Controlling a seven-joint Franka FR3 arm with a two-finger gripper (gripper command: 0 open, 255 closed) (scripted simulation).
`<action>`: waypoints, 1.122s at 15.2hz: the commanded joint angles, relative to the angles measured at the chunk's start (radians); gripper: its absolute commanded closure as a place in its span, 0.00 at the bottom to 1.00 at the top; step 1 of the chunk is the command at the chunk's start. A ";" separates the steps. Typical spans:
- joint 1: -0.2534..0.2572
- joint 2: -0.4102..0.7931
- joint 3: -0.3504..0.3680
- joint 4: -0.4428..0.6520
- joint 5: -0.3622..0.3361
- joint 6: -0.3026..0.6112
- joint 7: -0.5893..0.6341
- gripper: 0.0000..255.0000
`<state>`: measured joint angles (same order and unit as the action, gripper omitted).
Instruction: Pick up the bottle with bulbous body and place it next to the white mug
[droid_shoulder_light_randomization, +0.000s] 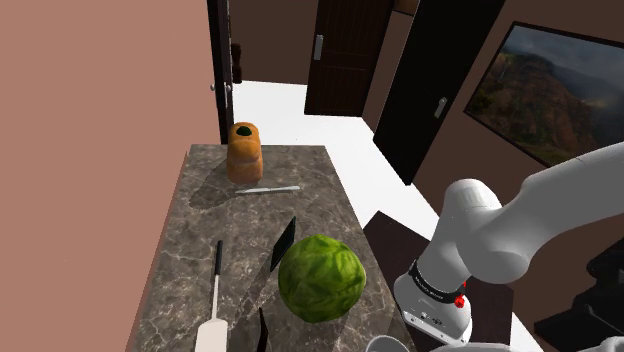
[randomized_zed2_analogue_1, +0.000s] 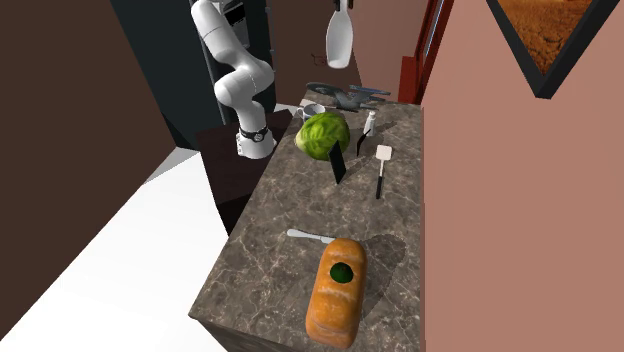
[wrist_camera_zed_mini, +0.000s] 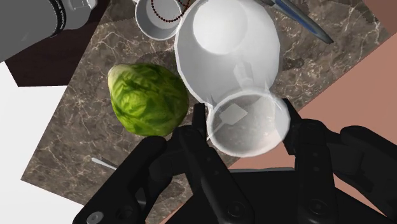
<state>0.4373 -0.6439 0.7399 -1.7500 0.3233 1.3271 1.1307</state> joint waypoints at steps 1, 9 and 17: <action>0.008 -0.018 -0.004 -0.042 0.007 0.024 -0.007 1.00; 0.035 -0.074 0.001 -0.188 0.036 0.118 -0.022 1.00; 0.058 -0.116 0.019 -0.319 0.066 0.210 -0.033 1.00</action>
<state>0.4930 -0.7564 0.7564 -2.0530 0.3859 1.5247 1.0999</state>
